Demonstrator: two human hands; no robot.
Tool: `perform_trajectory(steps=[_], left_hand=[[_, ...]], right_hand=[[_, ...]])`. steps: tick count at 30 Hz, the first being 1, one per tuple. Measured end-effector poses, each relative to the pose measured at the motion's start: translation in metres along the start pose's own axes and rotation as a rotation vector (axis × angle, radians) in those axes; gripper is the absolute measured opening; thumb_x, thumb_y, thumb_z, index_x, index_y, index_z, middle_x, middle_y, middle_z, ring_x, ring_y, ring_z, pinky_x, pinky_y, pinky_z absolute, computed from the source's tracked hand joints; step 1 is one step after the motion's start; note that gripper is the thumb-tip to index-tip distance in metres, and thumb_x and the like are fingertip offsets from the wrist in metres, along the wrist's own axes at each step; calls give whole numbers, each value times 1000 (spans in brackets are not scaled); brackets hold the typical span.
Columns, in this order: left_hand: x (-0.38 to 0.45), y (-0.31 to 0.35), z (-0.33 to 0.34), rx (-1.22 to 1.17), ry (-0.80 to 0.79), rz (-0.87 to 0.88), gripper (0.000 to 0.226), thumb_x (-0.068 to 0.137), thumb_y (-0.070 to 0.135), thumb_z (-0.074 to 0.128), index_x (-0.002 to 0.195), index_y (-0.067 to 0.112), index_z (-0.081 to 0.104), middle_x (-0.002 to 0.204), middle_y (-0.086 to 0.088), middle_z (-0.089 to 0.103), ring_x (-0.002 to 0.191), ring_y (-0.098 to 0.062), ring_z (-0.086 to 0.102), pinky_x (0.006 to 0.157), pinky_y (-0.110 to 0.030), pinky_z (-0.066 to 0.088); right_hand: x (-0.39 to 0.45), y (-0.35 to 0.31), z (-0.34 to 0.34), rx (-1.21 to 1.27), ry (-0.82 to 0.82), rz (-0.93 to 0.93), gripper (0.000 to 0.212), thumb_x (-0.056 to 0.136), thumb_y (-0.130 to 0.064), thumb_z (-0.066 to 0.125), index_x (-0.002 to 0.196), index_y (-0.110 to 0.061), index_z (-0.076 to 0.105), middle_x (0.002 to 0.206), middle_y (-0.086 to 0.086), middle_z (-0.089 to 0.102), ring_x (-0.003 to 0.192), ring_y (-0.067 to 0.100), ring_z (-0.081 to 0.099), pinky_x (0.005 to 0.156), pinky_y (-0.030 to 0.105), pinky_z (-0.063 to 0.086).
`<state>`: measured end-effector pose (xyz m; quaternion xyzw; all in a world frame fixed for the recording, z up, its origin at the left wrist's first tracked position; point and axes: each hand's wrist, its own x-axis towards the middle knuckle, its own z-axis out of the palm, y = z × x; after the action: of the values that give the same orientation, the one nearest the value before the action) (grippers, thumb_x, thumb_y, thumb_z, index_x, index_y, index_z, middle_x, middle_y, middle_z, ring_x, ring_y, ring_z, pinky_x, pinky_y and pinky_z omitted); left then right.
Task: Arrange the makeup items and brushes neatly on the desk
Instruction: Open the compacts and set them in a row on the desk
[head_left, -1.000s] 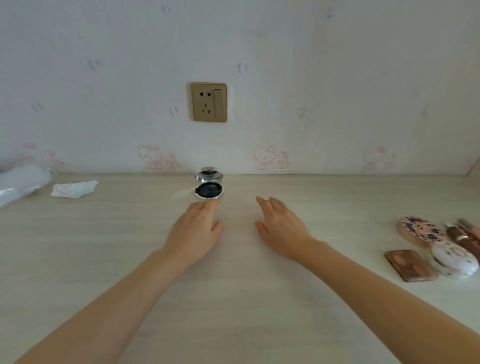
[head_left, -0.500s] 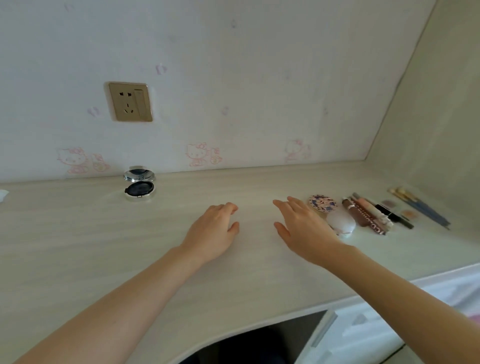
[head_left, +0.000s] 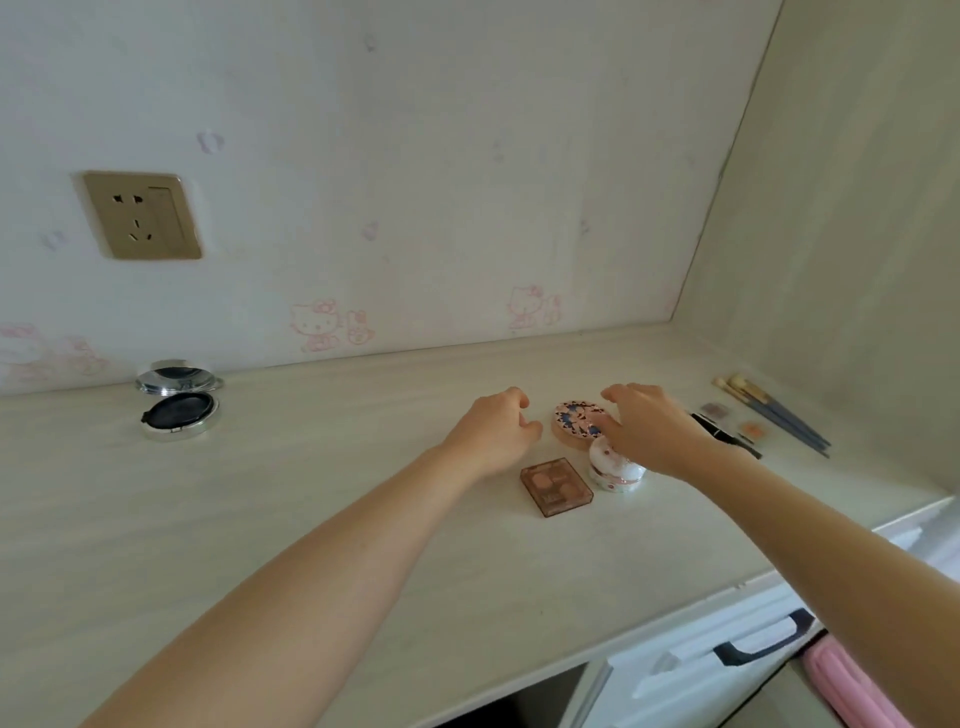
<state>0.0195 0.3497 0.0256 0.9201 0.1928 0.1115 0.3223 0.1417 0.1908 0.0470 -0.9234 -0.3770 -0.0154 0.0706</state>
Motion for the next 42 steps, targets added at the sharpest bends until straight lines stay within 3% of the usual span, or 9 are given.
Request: perform_trajectory(steps=[4,6,10,20,23,28,32,37,42], left_hand=[[21,7,15,90,-7,-27,53,94,41,51,135,6,46,131,-12,52,126,-30,40,103,-39,37],[29,8,22,181,-28,-34,57,95,46,46,134,4,45,136,-16,48,131,-33,33,107,-41,33],[38,9,33,232,-100,-40,62,98,49,37,134,0,46,141,-19,45,138,-33,28,116,-41,18],[38,11,45,77,-95,-88,46,97,44,45,116,4,57,127,-14,56,137,-31,33,118,-42,11],[33,13,43,-30,-63,-124,48,94,42,53,125,6,51,131,-13,53,141,-28,25,117,-40,17],[25,15,40,-173,-7,-157,53,86,35,67,124,7,43,125,-11,51,114,-25,50,92,-36,46],[20,9,38,-318,44,-162,45,85,25,69,116,12,40,116,-7,57,88,-14,53,57,-16,40],[14,0,34,-405,140,-161,41,84,14,67,117,13,43,113,-8,60,92,-19,57,73,-25,42],[2,-12,17,-531,172,-138,41,79,10,70,114,16,49,106,-6,63,91,-16,59,64,-16,40]], right_hand=[[22,5,2,-131,-167,44,47,96,-47,37,100,-7,59,102,10,57,107,32,49,98,39,37],[28,6,5,-168,-175,52,47,95,-50,35,71,-12,49,81,4,49,94,29,48,94,38,34],[31,3,8,-144,-205,85,47,95,-49,35,60,-16,36,71,2,41,89,27,41,93,39,34],[22,-10,6,-131,-130,54,42,101,-29,33,62,-12,33,64,1,35,81,25,42,96,35,34],[19,-11,7,-48,-83,88,37,101,-32,34,77,-7,47,71,4,46,79,25,48,79,30,36],[15,-12,4,104,-2,117,27,98,-36,40,105,-12,50,97,11,61,80,25,53,65,32,39],[17,-21,4,340,47,106,24,95,-30,52,112,-15,45,98,6,62,78,22,62,49,24,39],[14,-35,-1,521,92,19,19,91,-18,58,108,-18,50,87,2,66,69,14,61,47,20,42],[9,-51,-3,520,117,-50,21,92,-17,57,111,-23,53,83,-5,61,67,0,55,40,5,36]])
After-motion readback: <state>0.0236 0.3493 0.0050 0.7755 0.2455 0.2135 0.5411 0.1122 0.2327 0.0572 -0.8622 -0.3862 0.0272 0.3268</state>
